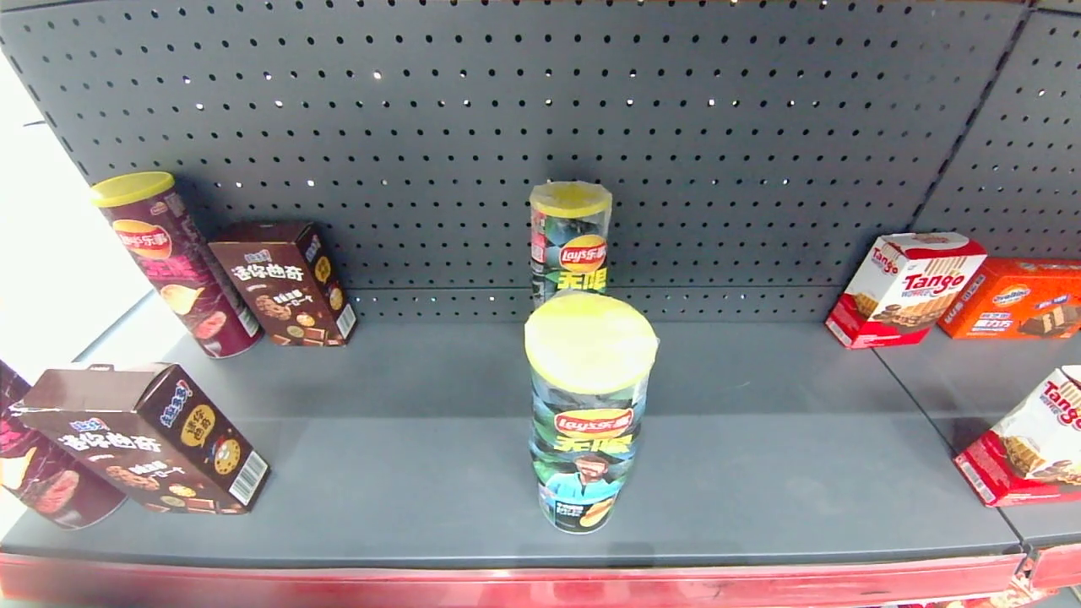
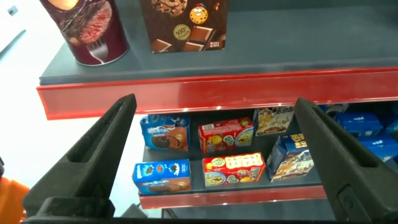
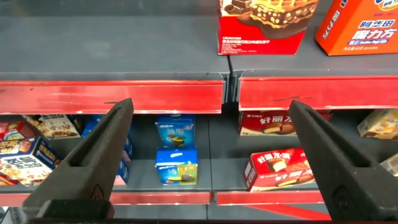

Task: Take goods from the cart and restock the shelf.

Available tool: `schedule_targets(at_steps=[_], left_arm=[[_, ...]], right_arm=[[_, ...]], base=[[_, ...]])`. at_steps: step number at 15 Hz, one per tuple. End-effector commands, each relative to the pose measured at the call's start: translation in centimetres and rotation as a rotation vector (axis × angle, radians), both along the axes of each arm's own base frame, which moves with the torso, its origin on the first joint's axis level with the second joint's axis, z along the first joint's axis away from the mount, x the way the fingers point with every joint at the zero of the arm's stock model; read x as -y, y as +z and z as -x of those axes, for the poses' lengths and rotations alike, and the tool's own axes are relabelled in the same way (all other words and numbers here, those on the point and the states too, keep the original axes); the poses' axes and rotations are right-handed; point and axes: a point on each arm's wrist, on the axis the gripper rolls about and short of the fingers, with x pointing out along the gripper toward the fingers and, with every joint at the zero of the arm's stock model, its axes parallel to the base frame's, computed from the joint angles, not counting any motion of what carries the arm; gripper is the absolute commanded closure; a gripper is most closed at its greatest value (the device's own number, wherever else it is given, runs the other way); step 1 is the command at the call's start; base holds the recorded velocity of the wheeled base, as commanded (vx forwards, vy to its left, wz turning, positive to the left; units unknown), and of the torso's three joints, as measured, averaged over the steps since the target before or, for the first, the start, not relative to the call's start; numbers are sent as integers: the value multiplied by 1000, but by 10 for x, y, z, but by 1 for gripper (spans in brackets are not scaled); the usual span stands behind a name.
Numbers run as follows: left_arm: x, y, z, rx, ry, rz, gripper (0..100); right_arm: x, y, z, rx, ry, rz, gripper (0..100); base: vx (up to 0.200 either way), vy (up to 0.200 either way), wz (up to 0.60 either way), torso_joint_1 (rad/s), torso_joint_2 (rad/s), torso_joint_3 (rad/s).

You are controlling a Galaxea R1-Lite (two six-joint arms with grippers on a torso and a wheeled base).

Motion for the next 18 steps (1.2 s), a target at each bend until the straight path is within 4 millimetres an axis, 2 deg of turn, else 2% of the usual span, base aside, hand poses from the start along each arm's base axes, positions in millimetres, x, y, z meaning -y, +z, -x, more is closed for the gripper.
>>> schedule_targets(at_steps=[1,18], left_arm=[[0,0,0,0,-1,0,0],[0,0,0,0,-2,0,0]], right_arm=[[0,0,0,-3,0,0,0],[0,0,0,-3,-1,0,0]], base=[[0,0,0,0,0,0],[0,0,0,0,0,0]])
